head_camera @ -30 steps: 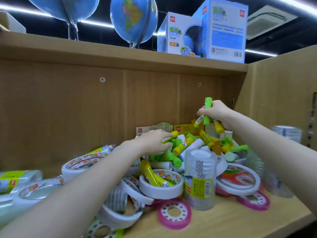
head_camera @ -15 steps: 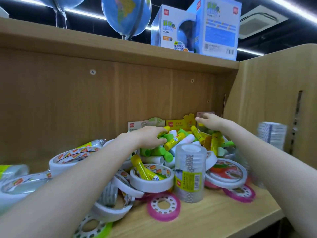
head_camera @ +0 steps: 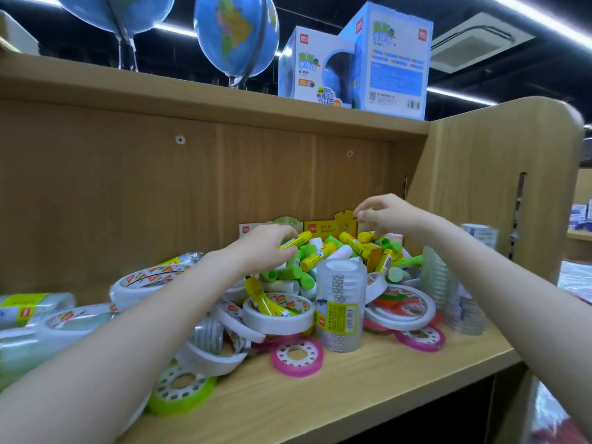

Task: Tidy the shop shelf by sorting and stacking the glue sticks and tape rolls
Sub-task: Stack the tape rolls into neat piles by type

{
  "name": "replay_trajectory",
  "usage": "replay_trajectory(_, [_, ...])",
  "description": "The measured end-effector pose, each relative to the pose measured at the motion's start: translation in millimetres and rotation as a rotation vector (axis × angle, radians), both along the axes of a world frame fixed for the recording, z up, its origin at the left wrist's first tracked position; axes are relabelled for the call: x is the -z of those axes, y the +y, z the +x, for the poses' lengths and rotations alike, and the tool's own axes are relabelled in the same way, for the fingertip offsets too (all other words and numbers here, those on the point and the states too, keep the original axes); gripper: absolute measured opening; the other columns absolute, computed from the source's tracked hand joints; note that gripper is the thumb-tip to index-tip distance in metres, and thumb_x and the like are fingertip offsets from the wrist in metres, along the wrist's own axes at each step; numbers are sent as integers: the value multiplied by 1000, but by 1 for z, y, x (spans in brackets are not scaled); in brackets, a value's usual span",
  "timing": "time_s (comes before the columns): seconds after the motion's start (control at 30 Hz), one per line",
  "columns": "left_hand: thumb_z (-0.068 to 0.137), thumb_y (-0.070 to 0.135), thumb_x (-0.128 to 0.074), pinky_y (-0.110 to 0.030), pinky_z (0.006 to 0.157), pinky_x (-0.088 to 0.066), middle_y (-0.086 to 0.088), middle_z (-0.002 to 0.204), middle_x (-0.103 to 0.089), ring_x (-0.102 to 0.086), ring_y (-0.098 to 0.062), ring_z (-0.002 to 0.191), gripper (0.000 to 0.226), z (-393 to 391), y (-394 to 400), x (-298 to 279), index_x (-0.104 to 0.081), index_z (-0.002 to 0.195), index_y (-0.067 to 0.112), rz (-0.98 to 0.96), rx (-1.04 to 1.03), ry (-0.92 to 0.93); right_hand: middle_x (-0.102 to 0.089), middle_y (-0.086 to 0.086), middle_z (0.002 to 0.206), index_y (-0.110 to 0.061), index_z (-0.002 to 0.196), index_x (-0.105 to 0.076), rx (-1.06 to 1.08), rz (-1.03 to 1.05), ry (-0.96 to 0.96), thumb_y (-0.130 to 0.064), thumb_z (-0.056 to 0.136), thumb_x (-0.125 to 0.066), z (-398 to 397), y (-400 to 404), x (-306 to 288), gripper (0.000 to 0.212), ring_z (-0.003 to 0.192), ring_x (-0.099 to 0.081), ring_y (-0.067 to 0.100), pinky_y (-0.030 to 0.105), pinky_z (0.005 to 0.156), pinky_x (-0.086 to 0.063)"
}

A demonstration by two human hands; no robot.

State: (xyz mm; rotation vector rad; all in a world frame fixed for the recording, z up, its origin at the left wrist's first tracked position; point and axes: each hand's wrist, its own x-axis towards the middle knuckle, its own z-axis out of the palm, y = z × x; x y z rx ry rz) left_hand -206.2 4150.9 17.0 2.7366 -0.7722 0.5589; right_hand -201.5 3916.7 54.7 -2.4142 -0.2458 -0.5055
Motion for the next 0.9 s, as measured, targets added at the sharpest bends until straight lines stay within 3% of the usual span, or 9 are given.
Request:
replay_trajectory(0.07, [94,23,-48,-30,99,-36,-5,129,-54,-47,-21,121,32,-17,14,3,-55,124,15,-64,24,-45,-63,7,113,-15,107,-65,-166,6,35,-23,94,-52,-29,11,4,19,105,-59,19,30,83,-51])
replay_trajectory(0.2, [94,19,-49,-31,95,-37,-6,121,-58,-52,-22,113,24,-49,36,11,-61,115,13,-150,17,-88,-65,0,109,-19,109,-65,-233,-330,59,-25,93,-53,-77,14,22,21,103,-59,15,33,91,-47])
replay_trajectory(0.37, [94,19,-48,-32,93,-41,-6,124,-58,-55,-21,112,29,-74,31,28,-58,121,13,-197,28,-90,-64,4,108,-17,110,-60,-146,-298,5,-23,91,-56,-105,-1,36,20,98,-60,18,25,78,-46])
replay_trajectory(0.5, [94,26,-48,-36,97,-40,-2,126,-58,-52,-19,116,32,-85,26,39,-55,124,15,-103,41,-97,-43,-7,129,-32,138,-34,-114,-609,177,-27,85,-64,-110,-11,55,61,113,-47,12,26,94,-40])
replay_trajectory(0.57, [94,35,-47,-36,95,-40,2,120,-62,-54,-17,113,32,-89,26,41,-56,121,19,-7,14,-83,-29,-3,134,-36,144,-22,-88,-682,197,-29,85,-65,-107,-10,65,74,120,-41,16,30,100,-38])
replay_trajectory(0.67, [93,45,-44,-31,89,-30,5,105,-66,-56,-16,103,32,-96,24,46,-56,115,25,193,-47,-78,-23,1,132,-31,140,-31,-70,-669,127,-34,85,-63,-99,-7,72,64,113,-46,21,29,95,-39])
replay_trajectory(0.73, [92,46,-45,-31,91,-26,6,110,-65,-55,-16,107,35,-98,22,47,-54,119,26,194,-53,-98,-24,2,130,-25,129,-45,-86,-630,93,-33,85,-64,-92,-4,71,48,106,-47,21,29,93,-40])
replay_trajectory(0.83, [88,48,-53,-34,101,-35,5,129,-55,-51,-14,118,52,-104,15,45,-43,133,24,-19,-3,-57,-34,6,128,-14,111,-59,-83,-628,-25,-20,84,-65,-82,0,64,28,99,-44,18,22,85,-35])
replay_trajectory(0.9, [84,47,-60,-36,103,-37,2,139,-46,-45,-15,126,67,-107,6,43,-33,141,23,-190,72,-9,-44,5,113,-11,109,-62,-67,-679,-72,-16,84,-64,-78,0,58,25,90,-43,15,21,77,-33])
